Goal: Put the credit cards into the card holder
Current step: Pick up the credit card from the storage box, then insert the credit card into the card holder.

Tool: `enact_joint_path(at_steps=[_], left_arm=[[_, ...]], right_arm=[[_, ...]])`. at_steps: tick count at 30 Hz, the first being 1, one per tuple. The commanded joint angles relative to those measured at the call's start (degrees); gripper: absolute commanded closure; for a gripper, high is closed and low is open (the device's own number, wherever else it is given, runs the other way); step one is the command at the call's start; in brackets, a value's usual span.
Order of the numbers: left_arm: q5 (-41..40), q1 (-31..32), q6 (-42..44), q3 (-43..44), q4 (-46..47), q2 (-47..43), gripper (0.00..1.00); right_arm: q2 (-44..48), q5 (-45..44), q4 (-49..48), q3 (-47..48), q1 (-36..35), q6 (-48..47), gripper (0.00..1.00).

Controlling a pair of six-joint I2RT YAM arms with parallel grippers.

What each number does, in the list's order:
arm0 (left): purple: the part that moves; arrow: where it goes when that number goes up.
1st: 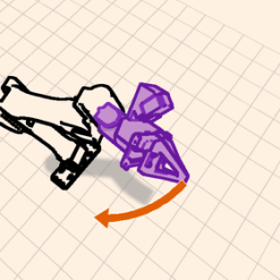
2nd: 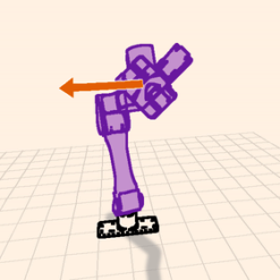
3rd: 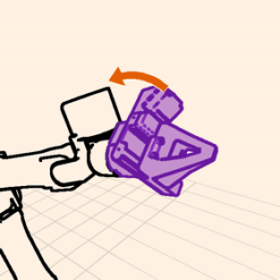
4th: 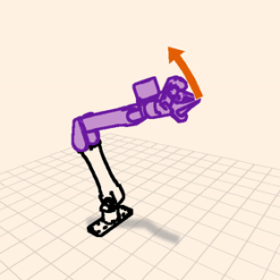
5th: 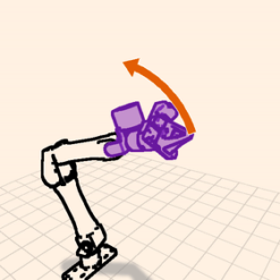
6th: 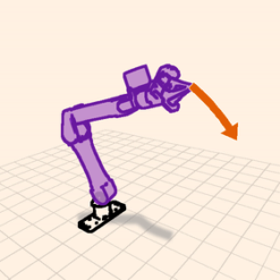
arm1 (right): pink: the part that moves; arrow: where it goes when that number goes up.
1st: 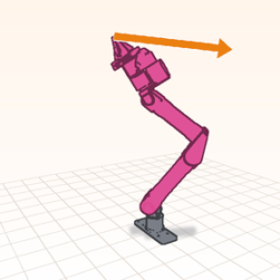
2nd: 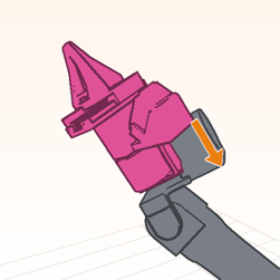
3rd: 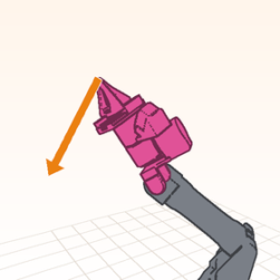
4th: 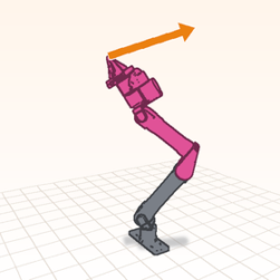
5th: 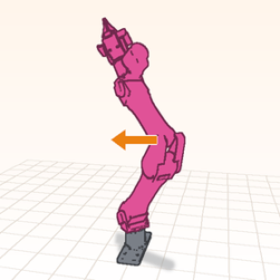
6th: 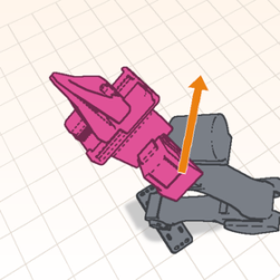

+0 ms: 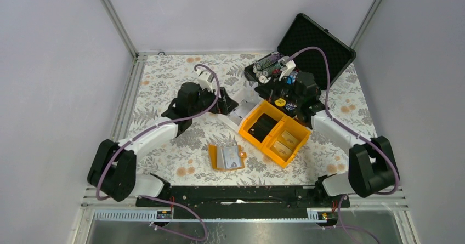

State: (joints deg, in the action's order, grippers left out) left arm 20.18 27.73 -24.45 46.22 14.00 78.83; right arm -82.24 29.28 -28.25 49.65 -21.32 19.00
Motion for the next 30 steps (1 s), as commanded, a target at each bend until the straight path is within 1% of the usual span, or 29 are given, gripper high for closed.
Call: enact_joint_path(at_steps=[1,5,7,11,16,20,26,30], left_arm=[[-4.23,1.78,-0.43,-1.79,-6.31,-6.62,0.01],[-7.73,5.03,-3.24,-4.07,-13.56,-13.36,0.01],[-10.18,7.07,-5.35,-5.26,-19.03,-16.29,0.01],[-17.85,11.76,-12.82,-8.46,-28.64,-21.62,0.01],[-27.77,18.73,-20.07,-11.62,-36.78,-27.52,0.01],[-31.55,21.69,-22.77,-11.31,-42.65,-27.75,0.01],[-33.2,23.12,-24.73,-12.2,-45.39,-24.58,0.01],[-31.4,23.12,-25.41,-14.38,-41.89,-24.37,0.01]], right_arm=[[7.21,-2.03,7.62,-1.42,-0.01,0.16,1.0],[13.29,-3.04,13.71,-3.26,-1.37,1.14,1.0],[16.22,-3.85,16.56,-4.45,-2.49,1.69,1.0],[21.13,-5.2,21.51,-7.17,-5.9,4.44,1.0],[24.96,-9.23,23.13,-12.49,-13.41,8.53,1.0],[25.27,-10.89,22.36,-15.89,-18.13,12.31,1.0],[23.27,-13.96,18.2,-20.73,-24.36,19.07,1.0],[21.11,-17.25,14.22,-23.23,-26.6,23.06,1.0]])
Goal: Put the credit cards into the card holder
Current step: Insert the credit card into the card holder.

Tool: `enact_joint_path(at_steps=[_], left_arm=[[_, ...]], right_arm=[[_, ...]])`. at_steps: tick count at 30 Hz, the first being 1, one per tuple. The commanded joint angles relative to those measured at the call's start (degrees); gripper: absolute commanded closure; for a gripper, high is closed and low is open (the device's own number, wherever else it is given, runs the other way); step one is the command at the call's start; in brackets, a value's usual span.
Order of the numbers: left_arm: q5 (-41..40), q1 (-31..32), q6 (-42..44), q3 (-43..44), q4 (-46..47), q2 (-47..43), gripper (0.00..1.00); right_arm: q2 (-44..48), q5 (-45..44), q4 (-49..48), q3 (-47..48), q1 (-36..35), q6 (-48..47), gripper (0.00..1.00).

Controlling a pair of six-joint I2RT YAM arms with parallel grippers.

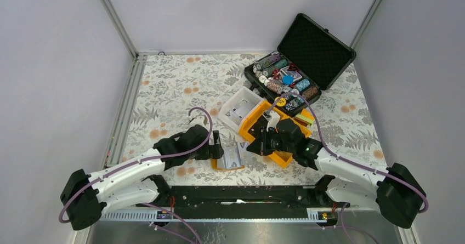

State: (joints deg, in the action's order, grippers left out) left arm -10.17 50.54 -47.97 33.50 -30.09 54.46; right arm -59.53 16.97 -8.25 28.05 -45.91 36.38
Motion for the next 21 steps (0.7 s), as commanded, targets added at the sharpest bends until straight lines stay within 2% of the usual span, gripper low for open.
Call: enact_joint_path(at_steps=[1,4,10,21], left_arm=[[-0.54,0.29,-2.07,-2.28,3.48,-0.23,0.01],[-0.12,0.22,-2.63,-4.02,6.1,-0.44,0.03],[0.61,0.28,-2.75,-5.6,8.31,0.98,0.17],[0.73,0.23,-2.74,-6.73,9.12,2.05,0.51]], right_arm=[[-2.09,-6.13,-5.81,-1.84,-2.4,6.09,1.0],[-3.03,-8.24,-6.29,-2.18,-2.93,6.61,1.0],[-4.77,-11.14,-6.32,-2.22,-3.22,6.5,1.0],[-8.61,-13.78,-7.98,-2.35,-3.93,6.52,1.0]])
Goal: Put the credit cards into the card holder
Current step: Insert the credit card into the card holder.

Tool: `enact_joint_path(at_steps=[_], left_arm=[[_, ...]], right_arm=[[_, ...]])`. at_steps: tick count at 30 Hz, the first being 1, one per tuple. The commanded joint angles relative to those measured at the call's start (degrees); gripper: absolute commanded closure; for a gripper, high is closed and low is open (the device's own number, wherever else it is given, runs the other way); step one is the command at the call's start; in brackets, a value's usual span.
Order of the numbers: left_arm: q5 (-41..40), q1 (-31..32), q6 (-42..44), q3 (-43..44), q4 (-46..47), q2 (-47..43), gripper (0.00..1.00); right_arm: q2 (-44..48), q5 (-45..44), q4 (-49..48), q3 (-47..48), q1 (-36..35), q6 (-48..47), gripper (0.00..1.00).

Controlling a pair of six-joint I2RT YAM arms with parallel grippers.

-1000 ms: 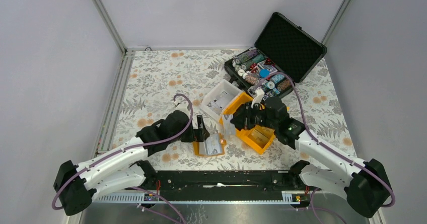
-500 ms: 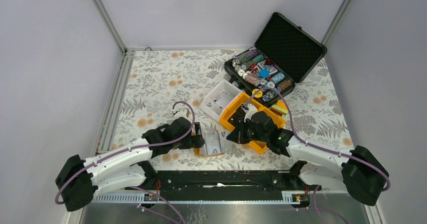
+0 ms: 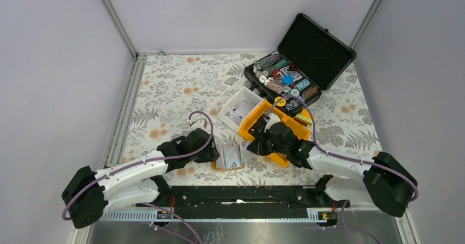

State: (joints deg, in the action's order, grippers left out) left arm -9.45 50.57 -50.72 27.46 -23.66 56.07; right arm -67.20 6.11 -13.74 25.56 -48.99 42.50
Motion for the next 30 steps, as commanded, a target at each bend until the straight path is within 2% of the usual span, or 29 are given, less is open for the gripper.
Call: enact_joint_path(at_steps=[1,18,30], left_arm=[[0.09,0.19,0.01,-0.74,2.74,0.56,0.53],[0.4,0.26,-0.1,-2.6,3.34,0.96,0.84],[0.93,0.19,-0.6,-4.88,5.52,0.79,0.92]], right_arm=[[-1.14,-2.88,-3.05,-0.13,-0.86,0.54,1.0],[-3.87,-2.27,-9.46,-3.42,-1.11,4.34,1.0],[-5.4,-1.98,-14.65,-5.07,-1.11,7.1,1.0]])
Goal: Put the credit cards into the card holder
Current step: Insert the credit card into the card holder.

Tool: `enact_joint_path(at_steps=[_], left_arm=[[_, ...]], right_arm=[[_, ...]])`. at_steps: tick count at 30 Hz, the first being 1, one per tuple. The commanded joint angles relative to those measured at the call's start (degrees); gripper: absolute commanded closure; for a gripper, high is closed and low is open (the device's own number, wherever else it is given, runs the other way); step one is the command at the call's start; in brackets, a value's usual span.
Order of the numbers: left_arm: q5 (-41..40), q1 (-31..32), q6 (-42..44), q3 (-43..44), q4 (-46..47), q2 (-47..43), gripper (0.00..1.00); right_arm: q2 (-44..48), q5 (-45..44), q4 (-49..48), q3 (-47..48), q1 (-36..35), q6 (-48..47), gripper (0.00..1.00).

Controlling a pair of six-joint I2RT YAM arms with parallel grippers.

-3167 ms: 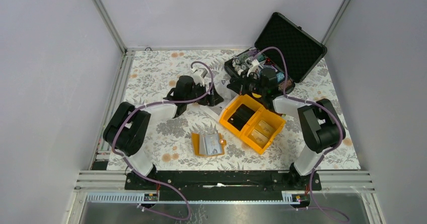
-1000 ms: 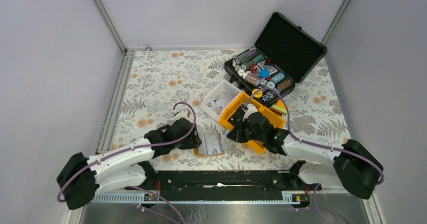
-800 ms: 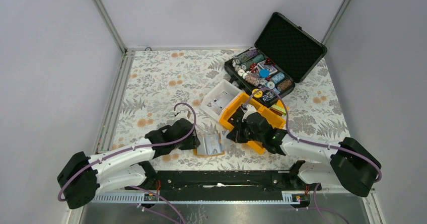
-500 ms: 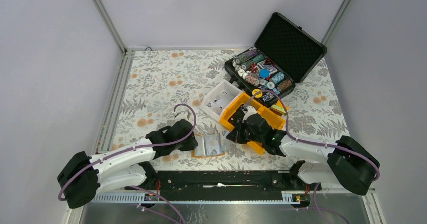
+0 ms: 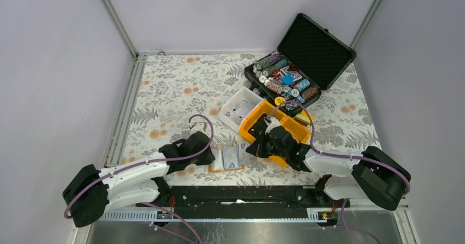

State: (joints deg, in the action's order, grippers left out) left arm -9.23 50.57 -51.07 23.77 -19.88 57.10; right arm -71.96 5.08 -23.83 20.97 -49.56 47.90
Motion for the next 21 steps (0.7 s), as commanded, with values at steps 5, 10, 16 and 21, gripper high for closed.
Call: enact_joint_path(at_steps=[5,10,16,21], left_arm=[[1.51,0.24,-0.56,-2.16,3.48,0.28,0.93],[2.04,0.2,-0.73,-2.66,5.53,1.36,0.94],[3.37,0.17,-1.35,-3.27,8.58,2.94,0.95],[3.75,0.18,-1.54,-3.55,9.76,3.24,0.96]], right_arm=[[-0.79,-0.54,-6.78,-0.71,-0.62,2.66,1.0],[0.21,0.26,-8.91,-0.58,-0.64,3.89,1.0],[-0.07,1.15,-10.97,0.21,-1.1,4.41,1.0],[-0.08,0.9,-11.1,1.18,-1.96,4.07,1.0]])
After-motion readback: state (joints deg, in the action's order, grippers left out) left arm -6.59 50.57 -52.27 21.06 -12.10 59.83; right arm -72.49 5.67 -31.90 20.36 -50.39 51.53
